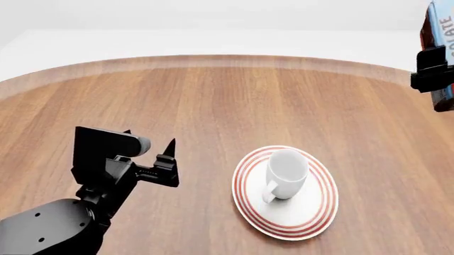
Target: Pick up the white mug and put it on the plate, and put the chocolate pudding to the right of the plate.
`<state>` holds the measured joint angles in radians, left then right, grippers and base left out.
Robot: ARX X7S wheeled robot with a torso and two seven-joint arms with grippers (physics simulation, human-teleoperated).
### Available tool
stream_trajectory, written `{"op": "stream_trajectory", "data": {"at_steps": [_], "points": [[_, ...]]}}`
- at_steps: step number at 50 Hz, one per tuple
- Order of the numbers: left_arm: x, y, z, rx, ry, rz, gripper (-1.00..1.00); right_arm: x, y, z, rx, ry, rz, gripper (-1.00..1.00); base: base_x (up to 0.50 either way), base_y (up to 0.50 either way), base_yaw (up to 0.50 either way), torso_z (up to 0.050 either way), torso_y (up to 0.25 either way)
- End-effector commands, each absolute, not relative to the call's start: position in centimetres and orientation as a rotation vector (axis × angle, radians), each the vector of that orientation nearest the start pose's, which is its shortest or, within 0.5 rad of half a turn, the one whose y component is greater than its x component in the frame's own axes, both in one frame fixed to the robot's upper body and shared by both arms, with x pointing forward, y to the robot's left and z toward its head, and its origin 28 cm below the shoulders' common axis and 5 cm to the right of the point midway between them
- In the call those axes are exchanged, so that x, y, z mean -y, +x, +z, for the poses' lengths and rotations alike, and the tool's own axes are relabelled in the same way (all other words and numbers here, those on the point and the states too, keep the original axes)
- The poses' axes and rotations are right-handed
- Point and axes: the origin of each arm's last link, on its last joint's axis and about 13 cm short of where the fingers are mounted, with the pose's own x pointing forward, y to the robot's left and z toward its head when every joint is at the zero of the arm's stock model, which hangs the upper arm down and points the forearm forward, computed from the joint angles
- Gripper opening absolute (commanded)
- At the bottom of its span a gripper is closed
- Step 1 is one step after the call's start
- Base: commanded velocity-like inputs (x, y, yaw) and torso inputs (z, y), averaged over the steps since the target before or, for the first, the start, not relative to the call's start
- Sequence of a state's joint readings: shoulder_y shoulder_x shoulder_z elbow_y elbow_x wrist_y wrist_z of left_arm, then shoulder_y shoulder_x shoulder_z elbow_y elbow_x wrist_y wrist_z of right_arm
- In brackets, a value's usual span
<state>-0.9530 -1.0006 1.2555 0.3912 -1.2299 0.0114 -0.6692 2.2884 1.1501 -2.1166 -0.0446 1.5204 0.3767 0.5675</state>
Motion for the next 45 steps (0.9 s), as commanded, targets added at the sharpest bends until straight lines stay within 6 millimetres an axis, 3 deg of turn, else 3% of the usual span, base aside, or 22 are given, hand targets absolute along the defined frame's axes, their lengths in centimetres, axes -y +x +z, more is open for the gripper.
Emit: {"op": "stream_trajectory", "data": {"at_steps": [1, 9, 12, 20, 34, 45], "points": [[-23.4, 24.0, 16.9, -0.05, 0.012, -0.297, 1.0, 27.2, 27.5, 33.5, -0.262, -0.421, -0.139, -1.0, 0.0, 0.0, 0.0, 0.0, 0.0], [-23.2, 24.0, 16.9, -0.054, 0.018, -0.302, 1.0, 27.7, 27.8, 31.5, -0.3, -0.287, -0.101, -1.0, 0.0, 0.0, 0.0, 0.0, 0.0], [-23.2, 24.0, 16.6, -0.059, 0.016, -0.302, 1.0, 27.9, 28.1, 31.1, -0.256, -0.097, -0.082, -1.0, 0.0, 0.0, 0.0, 0.0, 0.0], [-23.1, 23.8, 16.8, -0.051, 0.02, -0.306, 1.0, 27.8, 28.4, 28.8, -0.334, -0.114, -0.075, -1.0, 0.0, 0.0, 0.0, 0.0, 0.0], [-23.1, 24.0, 16.5, -0.059, 0.018, -0.305, 1.0, 29.6, 27.6, 26.3, -0.338, 0.037, -0.077, -1.0, 0.0, 0.0, 0.0, 0.0, 0.0], [-23.0, 24.0, 16.5, -0.06, 0.018, -0.308, 1.0, 30.3, 26.8, 26.6, -0.347, 0.029, -0.117, -1.0, 0.0, 0.0, 0.0, 0.0, 0.0]]}}
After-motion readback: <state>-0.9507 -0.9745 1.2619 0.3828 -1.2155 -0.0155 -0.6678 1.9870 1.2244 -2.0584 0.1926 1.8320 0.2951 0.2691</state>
